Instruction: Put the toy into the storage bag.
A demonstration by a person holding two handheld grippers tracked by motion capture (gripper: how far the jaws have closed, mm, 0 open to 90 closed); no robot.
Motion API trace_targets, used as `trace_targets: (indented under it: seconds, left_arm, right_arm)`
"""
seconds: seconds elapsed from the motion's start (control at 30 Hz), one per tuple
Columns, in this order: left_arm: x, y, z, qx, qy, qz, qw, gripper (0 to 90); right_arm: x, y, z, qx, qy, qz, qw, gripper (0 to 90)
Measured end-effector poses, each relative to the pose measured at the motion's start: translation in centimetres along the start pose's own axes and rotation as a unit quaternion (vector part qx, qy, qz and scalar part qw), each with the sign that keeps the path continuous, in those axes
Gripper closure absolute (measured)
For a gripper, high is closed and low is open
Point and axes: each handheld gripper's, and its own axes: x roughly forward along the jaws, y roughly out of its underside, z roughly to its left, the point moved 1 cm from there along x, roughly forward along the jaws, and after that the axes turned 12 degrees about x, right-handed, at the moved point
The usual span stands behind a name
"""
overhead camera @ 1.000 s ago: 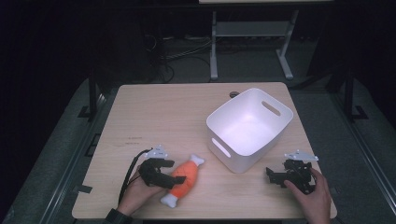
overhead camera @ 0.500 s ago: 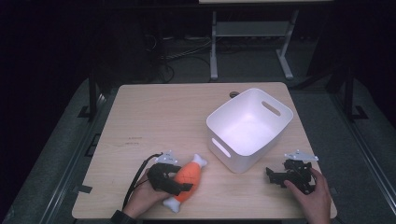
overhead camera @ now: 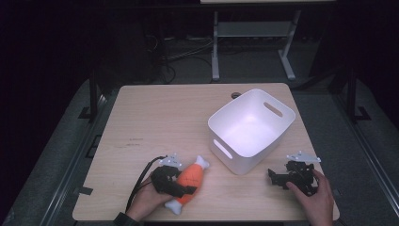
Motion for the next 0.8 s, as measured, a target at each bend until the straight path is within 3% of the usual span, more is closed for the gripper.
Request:
trace_targets:
  seconds: [0.4,0.8]
  left_arm:
    - [-0.5,-0.1,0.2,0.012,0.002,0.004,0.9999,34.2]
    - [-2.7,-0.5,1.3,0.016,0.0,-0.001,0.9999,35.3]
  right_arm:
    - [0.0,0.0,0.0,0.0,0.0,0.0,1.0,0.0]
    - [0.0,0.0,0.0,0.0,0.0,0.0,1.0,0.0]
